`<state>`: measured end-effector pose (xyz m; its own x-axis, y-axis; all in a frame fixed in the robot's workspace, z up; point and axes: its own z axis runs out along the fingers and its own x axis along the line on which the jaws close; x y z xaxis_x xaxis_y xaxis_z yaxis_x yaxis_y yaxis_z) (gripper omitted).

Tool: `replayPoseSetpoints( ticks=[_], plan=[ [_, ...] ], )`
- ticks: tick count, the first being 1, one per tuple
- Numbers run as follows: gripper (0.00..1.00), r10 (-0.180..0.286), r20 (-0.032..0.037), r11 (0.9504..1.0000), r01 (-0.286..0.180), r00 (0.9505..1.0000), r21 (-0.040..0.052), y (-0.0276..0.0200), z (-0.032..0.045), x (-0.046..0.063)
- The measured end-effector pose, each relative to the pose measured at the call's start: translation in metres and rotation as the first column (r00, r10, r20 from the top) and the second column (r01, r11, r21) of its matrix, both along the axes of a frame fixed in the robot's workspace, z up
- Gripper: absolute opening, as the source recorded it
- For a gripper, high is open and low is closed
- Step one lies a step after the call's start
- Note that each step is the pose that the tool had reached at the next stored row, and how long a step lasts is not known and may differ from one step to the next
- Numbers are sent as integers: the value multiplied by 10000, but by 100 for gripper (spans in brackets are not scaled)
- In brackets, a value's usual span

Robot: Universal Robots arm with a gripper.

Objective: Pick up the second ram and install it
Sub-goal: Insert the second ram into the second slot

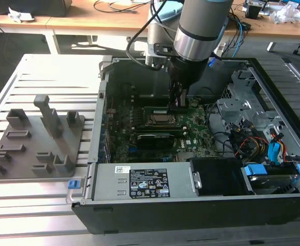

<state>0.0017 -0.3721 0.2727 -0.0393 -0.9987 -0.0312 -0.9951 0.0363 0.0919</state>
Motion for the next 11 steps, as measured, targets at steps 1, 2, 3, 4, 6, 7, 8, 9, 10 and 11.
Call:
replayPoseSetpoints(
  ticks=[1, 2, 3, 4, 6, 7, 8, 9, 10, 11],
  plan=[
    [14, 1, 0, 10000, -1, 10000, -1, 0, -27, 0],
    [14, 1, 0, 10000, -1, 10000, -1, 0, -53, 0],
    [14, 5, 0, 10000, -5, 10000, -1, 0, -92, -11],
    [14, 7, 0, 10000, -7, 10000, -1, 0, -142, -33],
    [14, 7, -1, 10000, -7, 10000, -3, 0, -176, -50],
    [14, 7, 0, 10000, -7, 10000, -3, 0, -199, -59],
    [14, 7, 0, 10000, -7, 10000, -3, 0, -213, -62],
    [14, 10, 0, 10000, -10, 10000, -3, 0, -233, -74],
    [14, 11, 0, 10000, -11, 10000, -3, 0, -262, -93],
    [14, 11, 0, 10000, -11, 10000, -2, -6, -289, -116]
  ],
)
